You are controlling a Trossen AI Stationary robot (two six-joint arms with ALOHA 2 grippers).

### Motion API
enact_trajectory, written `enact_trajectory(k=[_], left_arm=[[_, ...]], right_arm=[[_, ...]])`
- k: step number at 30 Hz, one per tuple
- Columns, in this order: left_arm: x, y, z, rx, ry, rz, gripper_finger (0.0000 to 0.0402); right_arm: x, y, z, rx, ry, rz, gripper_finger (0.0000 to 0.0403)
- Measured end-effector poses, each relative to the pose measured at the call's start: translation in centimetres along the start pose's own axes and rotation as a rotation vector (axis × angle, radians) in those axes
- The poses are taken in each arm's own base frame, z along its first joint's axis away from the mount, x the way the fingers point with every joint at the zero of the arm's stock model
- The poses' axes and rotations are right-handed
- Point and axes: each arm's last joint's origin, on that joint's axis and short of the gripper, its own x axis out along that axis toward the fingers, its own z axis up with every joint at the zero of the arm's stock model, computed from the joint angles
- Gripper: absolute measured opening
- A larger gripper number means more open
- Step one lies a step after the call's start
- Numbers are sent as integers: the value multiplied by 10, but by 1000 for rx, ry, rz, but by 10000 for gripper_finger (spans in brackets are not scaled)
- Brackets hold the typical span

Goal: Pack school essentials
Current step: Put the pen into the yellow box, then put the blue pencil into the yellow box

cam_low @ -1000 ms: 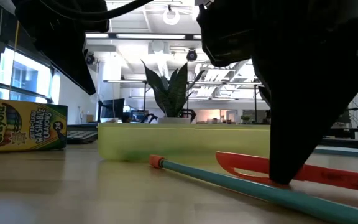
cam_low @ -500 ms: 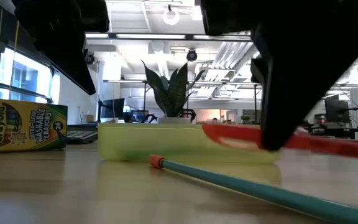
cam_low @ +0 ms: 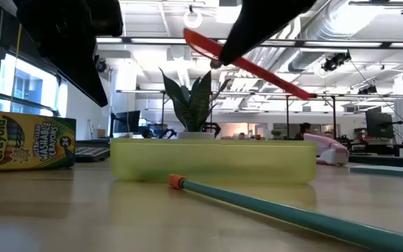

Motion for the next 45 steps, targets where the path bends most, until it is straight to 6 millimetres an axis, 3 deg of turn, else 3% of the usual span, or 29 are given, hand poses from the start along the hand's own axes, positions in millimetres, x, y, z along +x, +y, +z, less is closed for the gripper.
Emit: enact_trajectory(k=[8, 13, 23, 34, 40, 45], left_arm=[[0, 0, 0, 1, 0, -1, 89], [0, 0, 0, 0, 0, 0, 89], [0, 0, 0, 0, 0, -1, 89], [0, 0, 0, 85, -1, -1, 91], [0, 0, 0, 146, -1, -1, 91], [0, 0, 0, 157, -13, 16, 91]], right_arm=[[29, -40, 6, -8, 64, -43, 34], [47, -61, 2, 59, 140, 100, 34], [67, -84, -9, 117, 199, 147, 55], [66, -87, -11, 140, 219, 126, 161], [46, -96, -5, 152, 193, 101, 169], [14, -107, 5, 165, 103, 40, 159]])
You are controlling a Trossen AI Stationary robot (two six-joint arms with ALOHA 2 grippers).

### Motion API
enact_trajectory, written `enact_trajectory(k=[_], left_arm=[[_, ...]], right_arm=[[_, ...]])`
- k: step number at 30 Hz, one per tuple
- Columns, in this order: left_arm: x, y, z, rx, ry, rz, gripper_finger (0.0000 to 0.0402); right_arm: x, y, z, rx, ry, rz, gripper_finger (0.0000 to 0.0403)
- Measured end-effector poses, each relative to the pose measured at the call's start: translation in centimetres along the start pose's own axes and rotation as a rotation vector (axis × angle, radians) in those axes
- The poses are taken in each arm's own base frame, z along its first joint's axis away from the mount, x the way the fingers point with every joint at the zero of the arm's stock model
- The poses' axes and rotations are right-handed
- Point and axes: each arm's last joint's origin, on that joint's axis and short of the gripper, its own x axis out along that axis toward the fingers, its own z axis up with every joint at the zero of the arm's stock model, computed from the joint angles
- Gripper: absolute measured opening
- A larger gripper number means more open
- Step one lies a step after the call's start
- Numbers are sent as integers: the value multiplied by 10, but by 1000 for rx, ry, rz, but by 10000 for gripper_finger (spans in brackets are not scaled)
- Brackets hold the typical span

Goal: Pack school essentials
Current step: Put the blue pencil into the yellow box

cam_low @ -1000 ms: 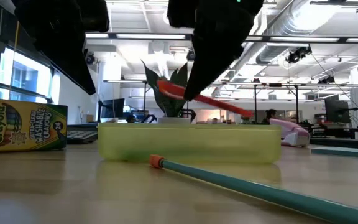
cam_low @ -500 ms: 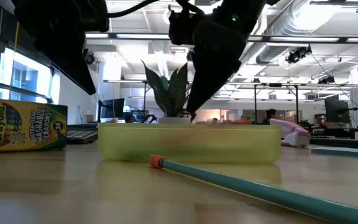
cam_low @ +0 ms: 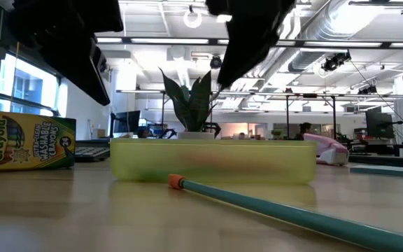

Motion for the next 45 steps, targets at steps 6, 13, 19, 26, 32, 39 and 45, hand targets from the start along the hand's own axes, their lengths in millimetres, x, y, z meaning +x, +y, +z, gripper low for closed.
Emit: enact_trajectory(k=[6, 13, 19, 26, 32, 39, 45], left_arm=[[3, 7, 4, -24, -4, 30, 91], [2, 0, 19, 101, -146, -39, 90], [-7, -17, 32, 289, -331, -179, 96], [-16, -33, 31, 478, -422, -235, 143], [-33, -40, 46, 575, -499, -272, 171], [-39, -41, 63, 615, -508, -272, 169], [-3, -58, 59, 670, -386, -275, 168]], right_arm=[[-43, -12, 2, 26, -78, -34, 154], [-80, -19, 1, 80, -149, 4, 154], [-92, -16, -2, 71, -165, 25, 154], [-93, -14, -9, 71, -111, 17, 154], [-92, -15, -11, 81, -93, 7, 154], [-92, -16, -10, 82, -105, -23, 154], [-92, -17, -11, 80, -98, -26, 154]])
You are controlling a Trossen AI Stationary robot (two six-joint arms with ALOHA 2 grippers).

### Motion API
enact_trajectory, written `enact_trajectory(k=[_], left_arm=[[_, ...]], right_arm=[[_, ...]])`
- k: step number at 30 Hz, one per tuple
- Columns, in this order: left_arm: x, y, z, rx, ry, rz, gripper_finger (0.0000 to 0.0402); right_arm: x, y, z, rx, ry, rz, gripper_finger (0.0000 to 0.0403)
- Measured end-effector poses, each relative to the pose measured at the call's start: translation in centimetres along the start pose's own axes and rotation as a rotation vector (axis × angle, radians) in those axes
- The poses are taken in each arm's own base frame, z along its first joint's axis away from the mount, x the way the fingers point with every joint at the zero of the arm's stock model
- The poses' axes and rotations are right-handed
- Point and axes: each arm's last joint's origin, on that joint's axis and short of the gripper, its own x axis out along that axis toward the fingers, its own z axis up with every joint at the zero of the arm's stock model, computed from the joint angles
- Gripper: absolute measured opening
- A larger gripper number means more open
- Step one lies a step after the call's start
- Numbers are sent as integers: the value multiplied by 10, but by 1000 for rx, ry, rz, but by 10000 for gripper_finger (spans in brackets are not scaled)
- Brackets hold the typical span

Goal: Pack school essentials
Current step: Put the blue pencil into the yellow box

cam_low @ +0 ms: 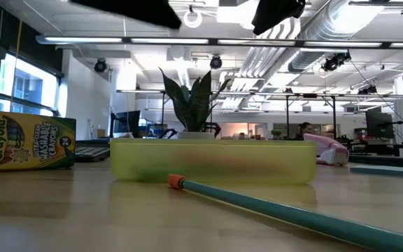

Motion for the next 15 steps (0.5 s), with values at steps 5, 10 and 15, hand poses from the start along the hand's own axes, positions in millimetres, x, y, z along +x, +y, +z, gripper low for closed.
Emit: enact_trajectory(k=[5, 10, 15], left_arm=[[37, -12, 0, 36, 77, -91, 168], [67, -20, 0, 48, 167, -151, 168], [87, -29, -4, 83, 231, -168, 168]], right_arm=[[0, 0, 0, -2, 3, -1, 154], [0, 0, -1, 20, 7, -3, 154], [0, -1, -1, 20, 12, -5, 154]])
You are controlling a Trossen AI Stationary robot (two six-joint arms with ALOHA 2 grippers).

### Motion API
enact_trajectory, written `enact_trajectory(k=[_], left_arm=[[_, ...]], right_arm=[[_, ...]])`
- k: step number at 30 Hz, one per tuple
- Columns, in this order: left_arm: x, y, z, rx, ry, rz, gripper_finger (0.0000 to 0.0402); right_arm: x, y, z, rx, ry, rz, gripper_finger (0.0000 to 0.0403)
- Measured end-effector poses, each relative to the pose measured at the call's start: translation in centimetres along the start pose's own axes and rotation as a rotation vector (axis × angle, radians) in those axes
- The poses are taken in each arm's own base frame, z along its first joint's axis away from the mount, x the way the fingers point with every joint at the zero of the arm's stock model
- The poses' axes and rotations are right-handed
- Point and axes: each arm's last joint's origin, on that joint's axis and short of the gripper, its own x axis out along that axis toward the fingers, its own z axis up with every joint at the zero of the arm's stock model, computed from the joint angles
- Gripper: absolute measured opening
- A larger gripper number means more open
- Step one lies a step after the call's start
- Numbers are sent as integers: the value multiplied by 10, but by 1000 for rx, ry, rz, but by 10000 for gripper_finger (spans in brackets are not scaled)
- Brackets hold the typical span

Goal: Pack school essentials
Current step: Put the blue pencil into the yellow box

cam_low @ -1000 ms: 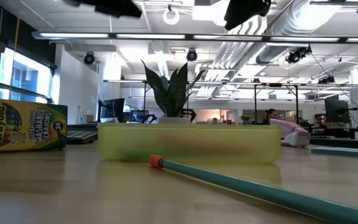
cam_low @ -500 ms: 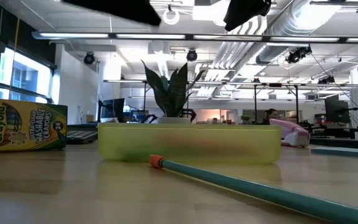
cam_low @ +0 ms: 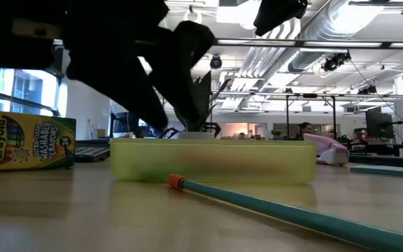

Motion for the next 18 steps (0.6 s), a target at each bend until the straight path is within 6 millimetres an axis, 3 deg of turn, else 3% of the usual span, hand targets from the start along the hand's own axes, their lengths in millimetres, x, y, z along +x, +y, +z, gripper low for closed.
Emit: enact_trajectory(k=[5, 14, 18], left_arm=[[13, -3, -3, 12, 14, -3, 168], [13, -3, -4, 0, 21, 0, 168], [23, -5, -9, 3, 53, 1, 168]], right_arm=[[0, 0, -1, -1, 10, -4, 154], [0, 0, -1, -5, 10, -5, 154], [0, 0, -1, -1, 11, -5, 154]])
